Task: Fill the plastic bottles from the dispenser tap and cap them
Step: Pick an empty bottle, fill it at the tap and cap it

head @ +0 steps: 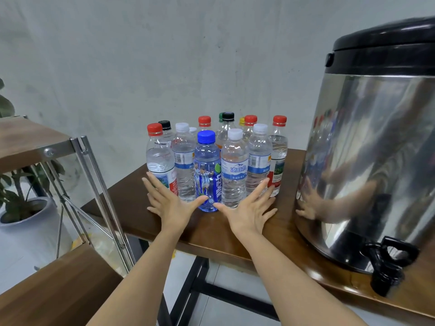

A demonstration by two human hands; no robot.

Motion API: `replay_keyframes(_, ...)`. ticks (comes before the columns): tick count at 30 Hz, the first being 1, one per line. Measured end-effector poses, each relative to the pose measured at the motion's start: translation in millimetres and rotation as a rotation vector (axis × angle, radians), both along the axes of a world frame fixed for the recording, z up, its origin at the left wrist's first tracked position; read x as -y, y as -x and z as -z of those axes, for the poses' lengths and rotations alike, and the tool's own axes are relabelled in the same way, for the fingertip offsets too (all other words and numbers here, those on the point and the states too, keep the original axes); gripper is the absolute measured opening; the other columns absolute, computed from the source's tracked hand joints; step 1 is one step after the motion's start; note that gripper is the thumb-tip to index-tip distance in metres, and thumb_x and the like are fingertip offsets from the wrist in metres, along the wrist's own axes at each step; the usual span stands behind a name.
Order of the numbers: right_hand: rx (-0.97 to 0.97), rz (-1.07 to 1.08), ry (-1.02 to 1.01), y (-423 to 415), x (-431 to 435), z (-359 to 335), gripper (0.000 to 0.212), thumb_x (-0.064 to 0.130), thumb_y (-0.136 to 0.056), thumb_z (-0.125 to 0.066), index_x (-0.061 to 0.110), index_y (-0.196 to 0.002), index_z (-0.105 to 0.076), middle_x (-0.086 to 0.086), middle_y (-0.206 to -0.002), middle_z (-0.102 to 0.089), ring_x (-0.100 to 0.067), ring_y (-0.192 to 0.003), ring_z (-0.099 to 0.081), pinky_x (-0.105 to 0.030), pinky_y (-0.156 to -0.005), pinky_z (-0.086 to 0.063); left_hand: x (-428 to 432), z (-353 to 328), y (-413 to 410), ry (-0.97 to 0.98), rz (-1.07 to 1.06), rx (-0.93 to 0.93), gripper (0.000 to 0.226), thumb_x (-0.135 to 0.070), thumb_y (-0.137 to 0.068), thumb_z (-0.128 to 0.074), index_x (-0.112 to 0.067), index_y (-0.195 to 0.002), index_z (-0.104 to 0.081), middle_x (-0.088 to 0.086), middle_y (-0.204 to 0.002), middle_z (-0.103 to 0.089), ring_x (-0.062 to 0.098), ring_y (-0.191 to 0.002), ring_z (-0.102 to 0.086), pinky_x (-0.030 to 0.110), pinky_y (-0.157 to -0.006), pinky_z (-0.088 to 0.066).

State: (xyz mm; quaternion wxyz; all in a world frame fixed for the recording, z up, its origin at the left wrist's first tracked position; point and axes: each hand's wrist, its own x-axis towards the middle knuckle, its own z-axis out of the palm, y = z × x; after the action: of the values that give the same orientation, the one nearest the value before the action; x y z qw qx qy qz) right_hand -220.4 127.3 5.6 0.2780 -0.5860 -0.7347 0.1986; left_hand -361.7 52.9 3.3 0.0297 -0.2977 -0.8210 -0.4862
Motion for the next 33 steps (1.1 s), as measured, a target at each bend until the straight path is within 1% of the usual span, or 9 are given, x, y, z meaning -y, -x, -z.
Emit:
replay_keyframes(3, 0.001, -0.025, 0.011, -1.4, 0.0, -1.0, 0.154, 0.085, -0.059, -0.064, 0.013, -0.130, 0.052, -0.022, -0.159, 0.021, -0.041, -0.149, 0.006, -0.057, -0.119, -0.003, -1.0, 1.2, 0.4, 0.002, 0.002, -0.010, 0.156, -0.069, -0.051, -0.081, -0.018, -0.151, 0.027, 0.009, -0.163, 0.020, 0.038, -0.151, 0.004, 0.066, -0.115, -0.005)
replay_keyframes(7, -0.050, -0.085, -0.003, -12.2, 4.6, 0.0, 0.148, 0.072, -0.065, -0.073, 0.011, -0.145, 0.035, -0.018, -0.160, 0.021, -0.039, -0.150, 0.006, -0.053, -0.119, -0.006, 4.4, 4.9, -3.3, -0.071, 0.006, 0.025, 0.149, -0.057, -0.058, -0.086, -0.022, -0.152, 0.024, 0.009, -0.163, 0.021, 0.037, -0.150, 0.008, 0.063, -0.116, 0.000)
replay_keyframes(12, -0.118, -0.145, -0.103, -42.5, 20.4, 5.8, 0.118, 0.054, -0.085, -0.067, 0.010, -0.153, 0.019, -0.010, -0.161, 0.024, -0.030, -0.151, 0.010, -0.040, -0.122, -0.004, 18.6, 12.5, -27.0, -0.095, -0.002, 0.007, 0.129, -0.050, -0.073, -0.078, -0.019, -0.155, 0.017, 0.009, -0.163, 0.022, 0.031, -0.151, 0.014, 0.056, -0.119, 0.003)
replay_keyframes(14, -0.109, -0.232, -0.163, -55.9, 28.8, 9.7, 0.102, 0.048, -0.093, -0.059, 0.012, -0.155, 0.013, -0.003, -0.162, 0.022, -0.021, -0.151, 0.012, -0.036, -0.124, -0.005, 23.6, 20.6, -42.2, -0.102, 0.040, -0.032, 0.112, -0.047, -0.081, -0.073, -0.017, -0.158, 0.004, 0.009, -0.165, 0.013, 0.027, -0.152, 0.009, 0.052, -0.120, 0.002)
replay_keyframes(17, -0.063, -0.412, -0.278, -92.1, 46.3, 15.2, 0.078, 0.039, -0.100, -0.052, 0.016, -0.157, -0.005, 0.004, -0.165, 0.007, -0.009, -0.151, 0.002, -0.030, -0.123, -0.014, 36.7, 31.2, -83.5, -0.159, 0.166, -0.134, 0.074, -0.035, -0.089, -0.069, -0.015, -0.151, -0.033, 0.008, -0.162, -0.020, 0.022, -0.149, -0.014, 0.048, -0.121, -0.017)
replay_keyframes(21, 0.035, -0.540, -0.445, -153.3, 66.9, 26.7, 0.052, 0.029, -0.098, -0.057, 0.018, -0.147, -0.041, 0.002, -0.160, -0.025, -0.010, -0.144, -0.030, -0.028, -0.116, -0.032, 49.8, 39.6, -141.0, -0.205, 0.391, -0.279, 0.039, -0.036, -0.093, -0.058, -0.015, -0.126, -0.061, -0.002, -0.133, -0.057, 0.013, -0.124, -0.046, 0.032, -0.105, -0.040)
replay_keyframes(23, 0.068, -0.535, -0.547, -186.5, 72.3, 35.3, 0.040, 0.025, -0.095, -0.063, 0.018, -0.134, -0.056, 0.000, -0.147, -0.046, -0.014, -0.131, -0.049, -0.030, -0.107, -0.044, 53.0, 39.0, -170.2, -0.234, 0.501, -0.329, 0.034, -0.040, -0.095, -0.050, -0.017, -0.115, -0.066, -0.008, -0.117, -0.063, 0.008, -0.109, -0.053, 0.028, -0.095, -0.046)
replay_keyframes(26, 0.092, -0.497, -0.634, -239.0, 76.4, 46.0, 0.030, 0.025, -0.091, -0.064, 0.022, -0.121, -0.063, 0.005, -0.127, -0.061, -0.010, -0.117, -0.056, -0.029, -0.094, -0.052, 53.8, 38.4, -216.6, -0.245, 0.608, -0.420, 0.033, -0.041, -0.096, -0.047, -0.018, -0.106, -0.068, -0.011, -0.105, -0.065, 0.003, -0.098, -0.056, 0.013, -0.088, -0.042)
replay_keyframes(33, 0.138, -0.274, -0.694, -354.8, 66.0, 49.9, 0.022, 0.025, -0.093, -0.062, 0.020, -0.114, -0.067, 0.010, -0.110, -0.066, -0.009, -0.104, -0.058, -0.027, -0.087, -0.052, 37.6, 35.0, -326.4, -0.286, 0.784, -0.514, 0.024, -0.036, -0.096, -0.052, -0.021, -0.102, -0.070, -0.013, -0.094, -0.067, 0.006, -0.085, -0.058, 0.021, -0.069, -0.049)
